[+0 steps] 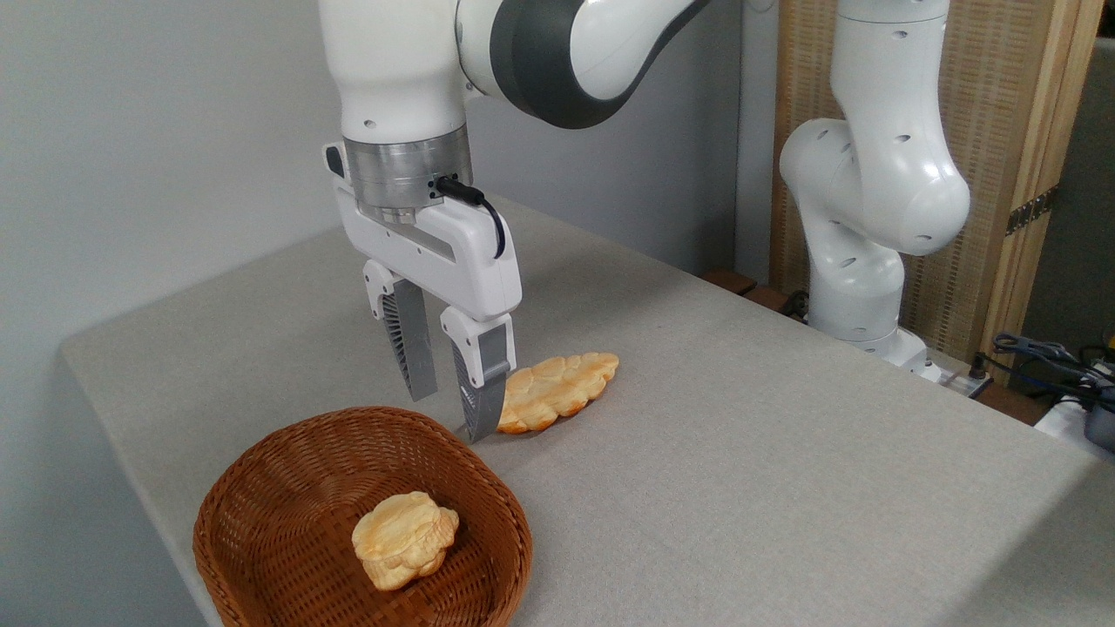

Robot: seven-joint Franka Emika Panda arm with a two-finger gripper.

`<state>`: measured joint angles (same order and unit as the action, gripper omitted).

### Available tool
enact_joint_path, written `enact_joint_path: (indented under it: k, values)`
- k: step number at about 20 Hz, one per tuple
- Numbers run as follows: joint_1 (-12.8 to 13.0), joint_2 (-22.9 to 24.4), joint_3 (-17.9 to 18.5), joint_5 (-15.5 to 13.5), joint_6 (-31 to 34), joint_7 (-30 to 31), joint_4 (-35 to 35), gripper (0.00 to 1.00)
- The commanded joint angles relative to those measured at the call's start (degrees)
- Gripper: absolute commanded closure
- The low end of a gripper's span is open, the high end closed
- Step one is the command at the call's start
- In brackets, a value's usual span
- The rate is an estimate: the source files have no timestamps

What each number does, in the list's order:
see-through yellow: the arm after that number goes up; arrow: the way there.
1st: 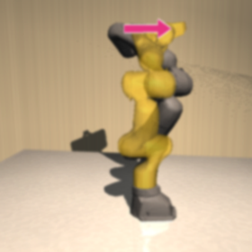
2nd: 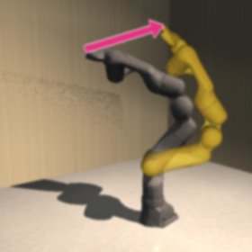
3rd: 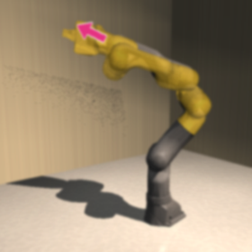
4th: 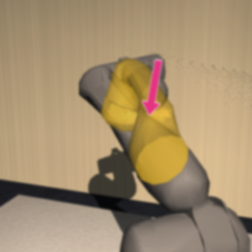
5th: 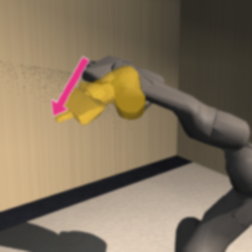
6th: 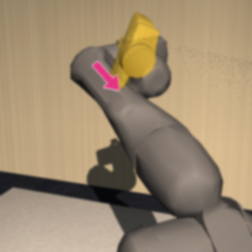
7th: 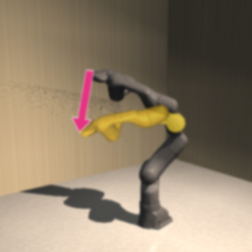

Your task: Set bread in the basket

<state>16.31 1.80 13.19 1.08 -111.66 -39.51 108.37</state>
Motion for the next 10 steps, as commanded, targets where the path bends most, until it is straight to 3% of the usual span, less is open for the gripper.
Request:
enact_joint_path:
  k: [1,10]
  values:
    - [0.22,-0.57,0.26,-0.02,0.91,-0.31,-1.32,0.0]
    - [0.22,-0.48,0.26,-0.02,1.0,0.04,-1.76,0.0]
